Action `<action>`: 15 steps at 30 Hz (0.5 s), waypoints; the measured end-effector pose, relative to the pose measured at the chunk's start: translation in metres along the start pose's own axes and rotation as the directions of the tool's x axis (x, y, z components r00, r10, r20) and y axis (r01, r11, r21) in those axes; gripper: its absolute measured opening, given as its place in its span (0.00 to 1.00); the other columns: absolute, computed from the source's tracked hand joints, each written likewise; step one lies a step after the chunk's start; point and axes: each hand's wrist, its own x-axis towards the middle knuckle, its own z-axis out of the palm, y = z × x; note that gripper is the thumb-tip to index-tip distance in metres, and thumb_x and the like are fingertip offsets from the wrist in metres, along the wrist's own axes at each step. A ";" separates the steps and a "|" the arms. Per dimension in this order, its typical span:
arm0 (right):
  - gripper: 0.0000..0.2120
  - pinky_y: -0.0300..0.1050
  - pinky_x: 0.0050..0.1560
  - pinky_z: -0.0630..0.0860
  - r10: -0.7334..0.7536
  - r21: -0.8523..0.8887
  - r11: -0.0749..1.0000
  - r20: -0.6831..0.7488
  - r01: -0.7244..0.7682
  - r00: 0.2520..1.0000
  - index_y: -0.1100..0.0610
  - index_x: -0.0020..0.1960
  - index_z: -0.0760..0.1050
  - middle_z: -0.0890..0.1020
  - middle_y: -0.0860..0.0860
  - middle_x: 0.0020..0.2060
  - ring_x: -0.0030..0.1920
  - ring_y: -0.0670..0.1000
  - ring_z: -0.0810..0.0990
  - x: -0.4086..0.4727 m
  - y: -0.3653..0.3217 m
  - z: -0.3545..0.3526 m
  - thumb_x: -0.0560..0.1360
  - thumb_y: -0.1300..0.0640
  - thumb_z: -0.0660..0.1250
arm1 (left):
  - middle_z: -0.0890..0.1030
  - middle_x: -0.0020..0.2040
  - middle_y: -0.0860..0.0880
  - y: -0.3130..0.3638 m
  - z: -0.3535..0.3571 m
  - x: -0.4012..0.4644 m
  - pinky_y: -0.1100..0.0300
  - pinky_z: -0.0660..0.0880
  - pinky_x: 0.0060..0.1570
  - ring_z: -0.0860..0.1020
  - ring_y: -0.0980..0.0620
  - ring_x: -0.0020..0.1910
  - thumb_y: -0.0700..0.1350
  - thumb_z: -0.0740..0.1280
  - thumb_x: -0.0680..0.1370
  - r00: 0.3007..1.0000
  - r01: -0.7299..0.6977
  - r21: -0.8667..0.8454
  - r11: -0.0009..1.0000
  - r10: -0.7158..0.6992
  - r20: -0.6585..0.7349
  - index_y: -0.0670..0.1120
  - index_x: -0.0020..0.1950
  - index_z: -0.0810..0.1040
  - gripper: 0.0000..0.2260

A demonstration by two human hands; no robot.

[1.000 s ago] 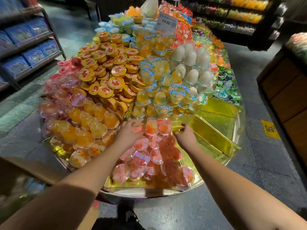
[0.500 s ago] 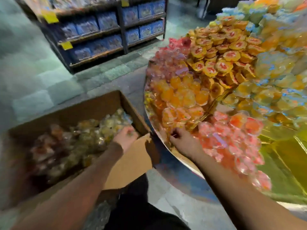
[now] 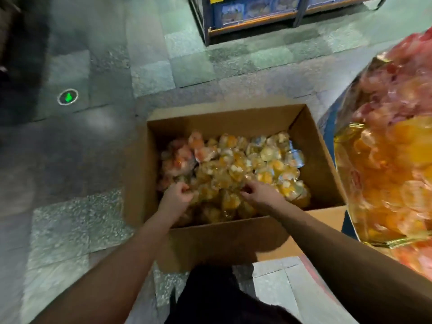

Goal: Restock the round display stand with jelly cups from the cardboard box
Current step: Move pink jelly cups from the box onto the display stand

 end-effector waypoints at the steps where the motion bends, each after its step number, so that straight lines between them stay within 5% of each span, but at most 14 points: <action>1: 0.15 0.48 0.50 0.75 0.010 -0.019 1.000 0.007 -0.010 1.000 0.55 0.61 0.75 0.79 0.53 0.55 0.53 0.54 0.78 0.015 -0.010 0.003 0.81 0.47 0.60 | 0.76 0.55 0.44 -0.007 -0.007 0.009 0.59 0.70 0.50 0.75 0.47 0.53 0.44 0.67 0.78 1.000 0.018 0.020 1.000 -0.018 -0.009 0.39 0.64 0.76 0.16; 6: 0.18 0.48 0.55 0.77 0.014 -0.055 0.998 0.007 -0.014 1.000 0.55 0.68 0.72 0.76 0.55 0.62 0.57 0.54 0.76 0.091 -0.041 0.007 0.79 0.52 0.62 | 0.71 0.64 0.43 -0.028 -0.023 0.065 0.47 0.73 0.62 0.72 0.43 0.61 0.48 0.67 0.75 0.999 0.012 0.215 0.977 -0.005 -0.035 0.43 0.68 0.70 0.23; 15: 0.36 0.53 0.64 0.74 0.040 -0.137 0.990 -0.034 -0.044 0.999 0.54 0.79 0.55 0.68 0.58 0.71 0.68 0.60 0.72 0.202 -0.072 0.022 0.77 0.47 0.67 | 0.66 0.72 0.44 -0.028 -0.015 0.134 0.47 0.62 0.70 0.64 0.43 0.71 0.53 0.66 0.78 0.988 -0.127 0.503 0.855 0.153 -0.009 0.46 0.74 0.64 0.27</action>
